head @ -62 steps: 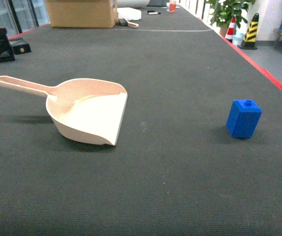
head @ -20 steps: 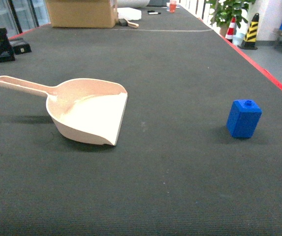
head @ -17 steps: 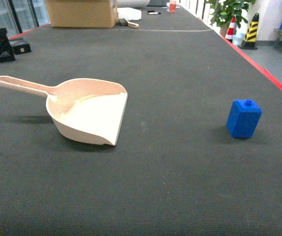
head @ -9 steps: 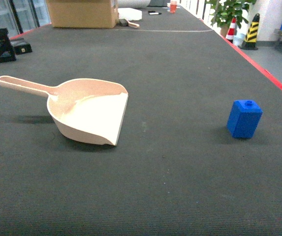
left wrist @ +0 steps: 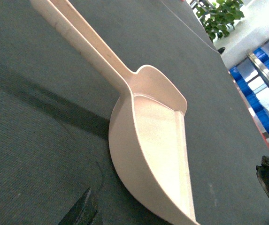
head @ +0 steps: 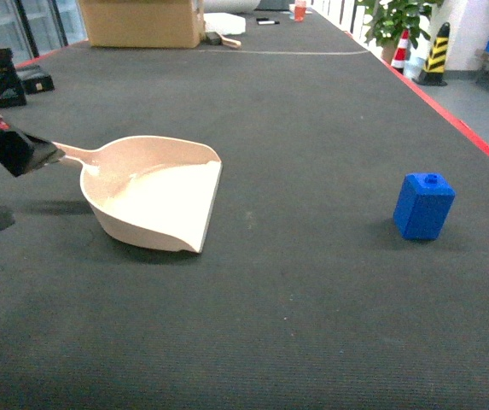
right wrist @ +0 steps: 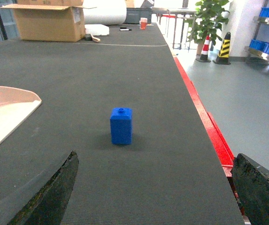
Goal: Place part in tray to right shelf
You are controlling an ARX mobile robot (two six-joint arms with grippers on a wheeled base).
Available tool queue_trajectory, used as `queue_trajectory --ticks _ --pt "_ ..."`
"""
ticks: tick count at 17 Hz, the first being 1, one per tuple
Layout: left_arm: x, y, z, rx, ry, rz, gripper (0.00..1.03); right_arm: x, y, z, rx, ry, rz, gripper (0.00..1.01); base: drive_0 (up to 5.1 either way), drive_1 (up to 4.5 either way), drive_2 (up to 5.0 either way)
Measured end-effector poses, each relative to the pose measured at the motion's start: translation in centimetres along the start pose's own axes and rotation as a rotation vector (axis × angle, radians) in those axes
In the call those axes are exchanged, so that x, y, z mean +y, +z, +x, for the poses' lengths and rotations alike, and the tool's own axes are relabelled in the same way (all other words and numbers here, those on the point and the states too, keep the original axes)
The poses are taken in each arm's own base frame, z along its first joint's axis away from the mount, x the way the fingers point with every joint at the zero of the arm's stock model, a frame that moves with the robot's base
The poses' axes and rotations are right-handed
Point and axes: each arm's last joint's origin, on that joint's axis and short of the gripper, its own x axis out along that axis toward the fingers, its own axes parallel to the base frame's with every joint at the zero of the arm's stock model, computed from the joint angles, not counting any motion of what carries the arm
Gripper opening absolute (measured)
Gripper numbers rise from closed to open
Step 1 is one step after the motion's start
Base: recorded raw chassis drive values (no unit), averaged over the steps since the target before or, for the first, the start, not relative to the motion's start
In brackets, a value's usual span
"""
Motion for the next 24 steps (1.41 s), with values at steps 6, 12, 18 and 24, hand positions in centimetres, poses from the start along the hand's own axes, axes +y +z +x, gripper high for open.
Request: queue_trajectory --ticks 6,12,18,24 --pt "2.2 3.2 8.3 -0.084 0.06 -0.14 0.98 0.0 0.0 0.0 0.0 0.0 0.0 0.98 0.0 0.0 0.0" --pt "3.1 5.3 13.6 -0.107 0.053 -0.179 0.98 0.0 0.0 0.0 0.0 0.0 0.0 0.98 0.0 0.0 0.0" --pt "4.2 5.3 17.4 -0.1 0.04 -0.219 0.84 0.0 0.0 0.0 0.0 0.0 0.0 0.98 0.0 0.0 0.0" --pt "4.7 4.9 17.8 -0.102 -0.017 -0.279 0.34 0.0 0.0 0.0 0.0 0.0 0.0 0.98 0.0 0.0 0.0"
